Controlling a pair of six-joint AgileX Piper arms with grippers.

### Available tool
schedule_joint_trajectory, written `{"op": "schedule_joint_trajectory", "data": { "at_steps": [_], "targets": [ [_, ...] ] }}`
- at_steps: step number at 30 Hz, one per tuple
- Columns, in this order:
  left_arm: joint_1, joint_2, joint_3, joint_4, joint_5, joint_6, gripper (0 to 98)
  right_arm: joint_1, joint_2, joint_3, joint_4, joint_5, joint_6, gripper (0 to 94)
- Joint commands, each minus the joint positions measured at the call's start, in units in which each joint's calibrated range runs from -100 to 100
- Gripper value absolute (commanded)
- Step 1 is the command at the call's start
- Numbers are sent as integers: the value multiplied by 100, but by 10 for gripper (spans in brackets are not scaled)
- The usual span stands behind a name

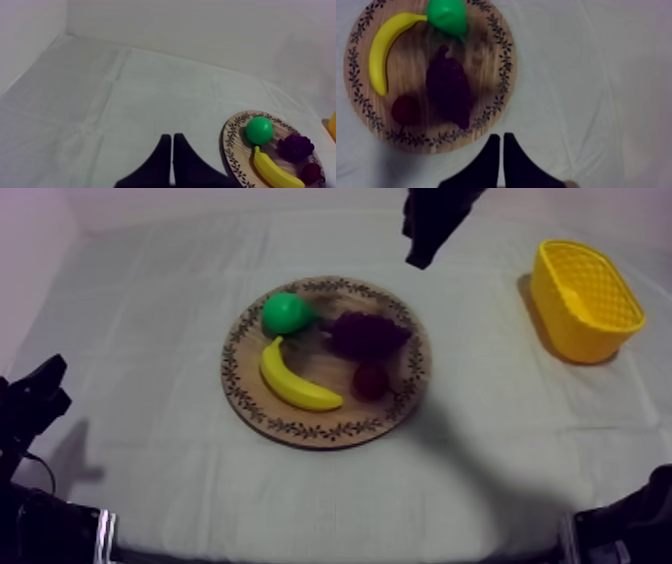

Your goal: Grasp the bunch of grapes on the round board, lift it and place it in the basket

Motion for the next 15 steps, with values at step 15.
{"op": "schedule_joint_trajectory", "data": {
  "at_steps": [15],
  "targets": [
    [-1, 0, -2, -2, 4, 0, 1, -92, 1418, -1440, -325, 1532, 647, 11]
  ]
}}
